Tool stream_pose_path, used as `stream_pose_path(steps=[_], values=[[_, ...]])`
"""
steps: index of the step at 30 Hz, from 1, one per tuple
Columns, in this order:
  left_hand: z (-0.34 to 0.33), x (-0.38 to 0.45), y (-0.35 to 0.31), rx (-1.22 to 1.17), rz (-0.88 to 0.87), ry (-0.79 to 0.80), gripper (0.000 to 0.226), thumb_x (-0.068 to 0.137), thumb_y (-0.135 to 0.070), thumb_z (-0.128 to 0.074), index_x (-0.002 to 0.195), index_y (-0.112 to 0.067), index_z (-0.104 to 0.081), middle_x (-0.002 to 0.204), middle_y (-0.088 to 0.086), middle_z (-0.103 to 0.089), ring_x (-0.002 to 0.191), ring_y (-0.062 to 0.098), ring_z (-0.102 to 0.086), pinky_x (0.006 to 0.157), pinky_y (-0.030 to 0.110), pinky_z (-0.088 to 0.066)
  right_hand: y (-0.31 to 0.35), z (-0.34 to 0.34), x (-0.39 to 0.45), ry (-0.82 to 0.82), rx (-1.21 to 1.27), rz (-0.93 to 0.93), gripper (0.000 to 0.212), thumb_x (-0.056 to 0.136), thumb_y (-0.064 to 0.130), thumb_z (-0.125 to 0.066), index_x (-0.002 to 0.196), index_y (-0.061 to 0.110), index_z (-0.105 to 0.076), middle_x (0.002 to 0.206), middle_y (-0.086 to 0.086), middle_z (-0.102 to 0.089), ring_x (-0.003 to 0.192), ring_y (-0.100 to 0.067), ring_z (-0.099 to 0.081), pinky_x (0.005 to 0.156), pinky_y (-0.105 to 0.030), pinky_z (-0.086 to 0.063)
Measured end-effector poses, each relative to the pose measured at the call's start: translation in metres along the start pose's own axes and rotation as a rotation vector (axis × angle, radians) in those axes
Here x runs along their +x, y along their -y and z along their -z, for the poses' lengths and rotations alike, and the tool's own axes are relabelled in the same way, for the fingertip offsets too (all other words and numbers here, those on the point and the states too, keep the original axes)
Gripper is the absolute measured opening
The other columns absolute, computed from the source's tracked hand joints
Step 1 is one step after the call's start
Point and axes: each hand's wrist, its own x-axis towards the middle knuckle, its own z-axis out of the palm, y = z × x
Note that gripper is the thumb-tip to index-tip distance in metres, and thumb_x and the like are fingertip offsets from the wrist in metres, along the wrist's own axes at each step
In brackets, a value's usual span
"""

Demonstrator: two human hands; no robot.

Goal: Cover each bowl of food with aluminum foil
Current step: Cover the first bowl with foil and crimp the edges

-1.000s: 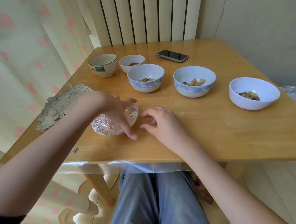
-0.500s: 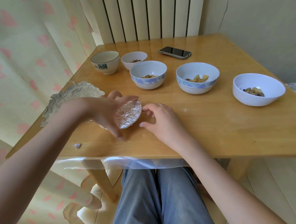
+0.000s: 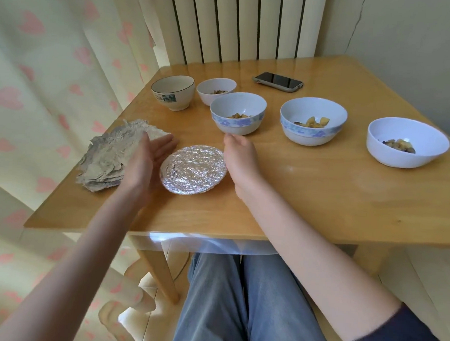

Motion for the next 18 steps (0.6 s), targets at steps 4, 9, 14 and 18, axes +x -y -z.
stream_pose_path(steps=[4, 9, 14, 18], values=[[-0.027, -0.007, -0.005, 0.015, -0.008, -0.062, 0.064, 0.105, -0.048, -0.015, 0.123, -0.009, -0.062, 0.120, 0.008, -0.067, 0.111, 0.021, -0.064, 0.100, 0.039, -0.048, -0.004, -0.023, 0.012, 0.047, 0.020, -0.088, 0.036, 0.099, 0.021, -0.036, 0.110, 0.000, -0.064, 0.099, -0.008, -0.065, 0.092, -0.027, -0.060, 0.073, -0.031, -0.045], [-0.034, -0.005, -0.004, 0.023, -0.008, -0.165, 0.063, 0.105, -0.045, -0.018, 0.103, -0.013, -0.072, 0.102, 0.011, -0.073, 0.093, 0.025, -0.069, 0.085, 0.035, -0.053, -0.016, -0.033, 0.021, -0.026, -0.085, -0.008, 0.036, 0.099, 0.024, -0.036, 0.104, 0.014, -0.071, 0.095, -0.002, -0.064, 0.085, -0.019, -0.056, 0.072, -0.027, -0.043], [-0.036, -0.007, -0.002, 0.023, -0.009, -0.184, 0.061, 0.105, -0.044, -0.018, 0.101, -0.017, -0.073, 0.100, 0.010, -0.073, 0.095, 0.025, -0.069, 0.088, 0.037, -0.053, -0.017, -0.033, 0.023, -0.061, -0.133, -0.001, 0.037, 0.099, 0.023, -0.036, 0.102, 0.007, -0.069, 0.068, 0.002, -0.049, 0.060, -0.014, -0.044, 0.054, -0.028, -0.033], [-0.034, -0.007, -0.001, -0.046, 0.049, -0.169, 0.063, 0.105, -0.047, -0.017, 0.112, -0.014, -0.070, 0.110, 0.013, -0.071, 0.101, 0.026, -0.067, 0.094, 0.041, -0.051, -0.015, -0.030, 0.024, 0.002, -0.127, -0.021, 0.039, 0.101, 0.028, -0.034, 0.105, 0.007, -0.066, 0.084, -0.003, -0.061, 0.072, -0.016, -0.055, 0.064, -0.029, -0.044]])
